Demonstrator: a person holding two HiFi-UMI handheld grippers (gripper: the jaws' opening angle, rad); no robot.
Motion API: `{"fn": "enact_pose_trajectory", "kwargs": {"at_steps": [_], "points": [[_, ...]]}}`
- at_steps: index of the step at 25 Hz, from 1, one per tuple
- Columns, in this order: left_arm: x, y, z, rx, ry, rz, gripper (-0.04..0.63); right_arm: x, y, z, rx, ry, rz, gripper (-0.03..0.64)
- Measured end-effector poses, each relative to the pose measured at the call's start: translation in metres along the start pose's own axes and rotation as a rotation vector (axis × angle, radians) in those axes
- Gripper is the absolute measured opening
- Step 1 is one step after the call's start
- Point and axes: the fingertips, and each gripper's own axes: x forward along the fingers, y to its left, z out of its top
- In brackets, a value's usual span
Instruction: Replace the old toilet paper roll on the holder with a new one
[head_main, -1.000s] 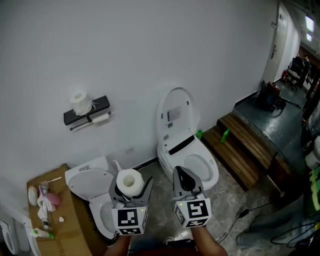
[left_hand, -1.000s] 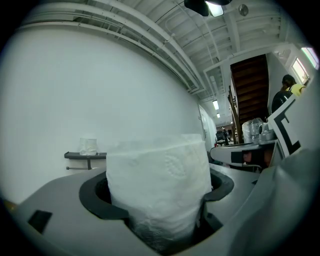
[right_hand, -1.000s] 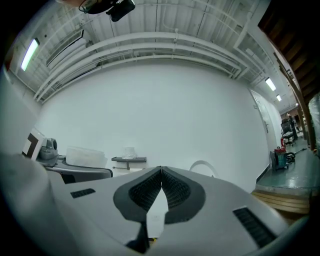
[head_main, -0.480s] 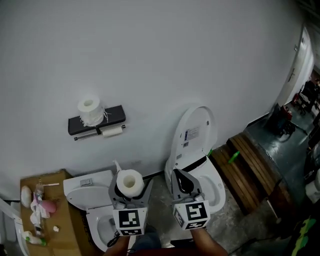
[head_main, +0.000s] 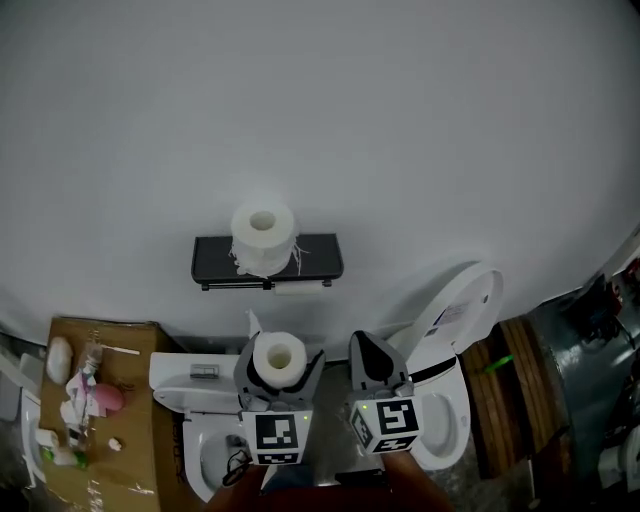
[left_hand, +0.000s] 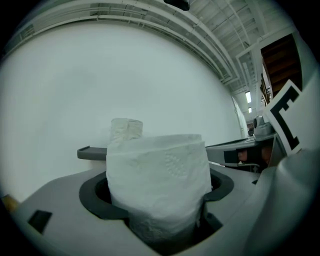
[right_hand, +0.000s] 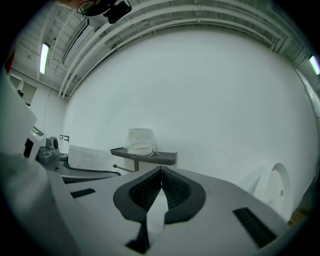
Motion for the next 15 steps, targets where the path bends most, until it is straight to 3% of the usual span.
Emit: {"fn": "enact_pose_trajectory", "kwargs": {"at_steps": [9,15], "points": [[0.026,0.047,-0.007,-0.029,0.017,0.078,0.445,0.056,0.019,-0.003,-0.012,0.035,0.077,0.017],[0.036,0.047,-0.008,0.025,0.022,0.115,0.445,0.072,0.014,-0.011,0.01,0.036,0.123,0.018]]}}
